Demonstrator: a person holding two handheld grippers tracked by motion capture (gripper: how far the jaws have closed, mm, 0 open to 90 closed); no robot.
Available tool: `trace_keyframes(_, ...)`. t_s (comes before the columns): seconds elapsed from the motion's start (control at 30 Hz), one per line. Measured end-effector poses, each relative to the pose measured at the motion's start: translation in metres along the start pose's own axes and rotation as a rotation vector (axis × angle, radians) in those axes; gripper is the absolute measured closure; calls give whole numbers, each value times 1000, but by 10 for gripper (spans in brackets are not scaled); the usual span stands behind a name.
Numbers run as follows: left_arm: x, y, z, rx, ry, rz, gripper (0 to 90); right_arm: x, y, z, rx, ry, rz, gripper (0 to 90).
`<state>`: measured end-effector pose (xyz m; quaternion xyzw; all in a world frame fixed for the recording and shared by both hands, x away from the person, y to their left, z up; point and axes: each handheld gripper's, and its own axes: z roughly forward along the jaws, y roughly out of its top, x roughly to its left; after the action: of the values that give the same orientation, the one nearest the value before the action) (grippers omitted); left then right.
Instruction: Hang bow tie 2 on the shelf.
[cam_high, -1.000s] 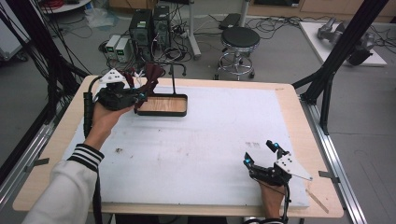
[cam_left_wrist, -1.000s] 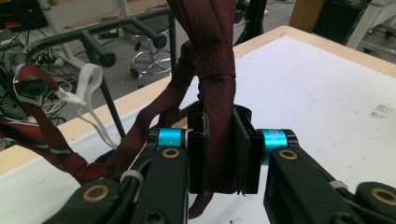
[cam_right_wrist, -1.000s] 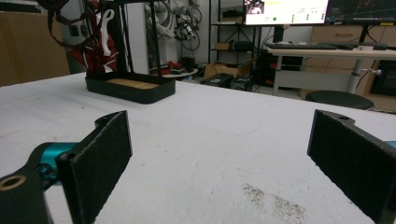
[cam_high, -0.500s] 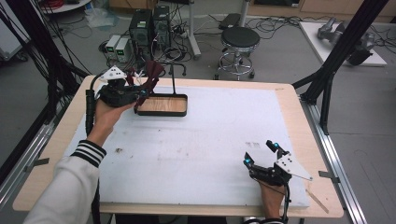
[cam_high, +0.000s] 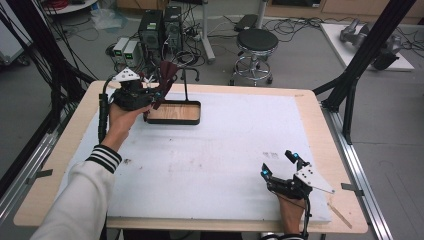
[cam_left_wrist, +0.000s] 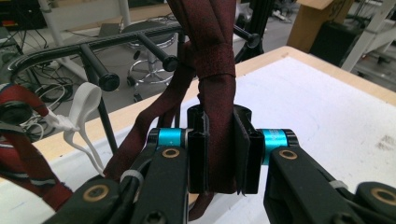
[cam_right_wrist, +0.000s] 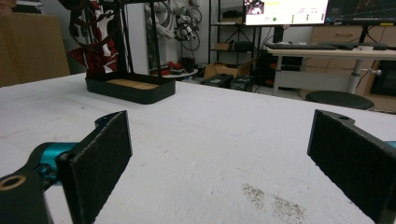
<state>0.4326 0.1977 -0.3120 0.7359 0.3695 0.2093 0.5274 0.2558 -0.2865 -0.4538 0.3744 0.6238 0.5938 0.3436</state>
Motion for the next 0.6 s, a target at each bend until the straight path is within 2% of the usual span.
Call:
trace_keyframes(0.17,6,-3,7,-34,20,-32,778,-1,0,0,-1,2,-4,56)
trace_keyframes(0.3,8,-5,12,-29,34,-36,778,-1,0,0,0,0,-3,56)
trace_keyframes(0.47,10,-6,16,-50,60,-61,778,-1,0,1,-2,2,-7,56)
trace_keyframes(0.6,10,-7,19,-43,73,-74,778,-1,0,1,-1,2,-6,56)
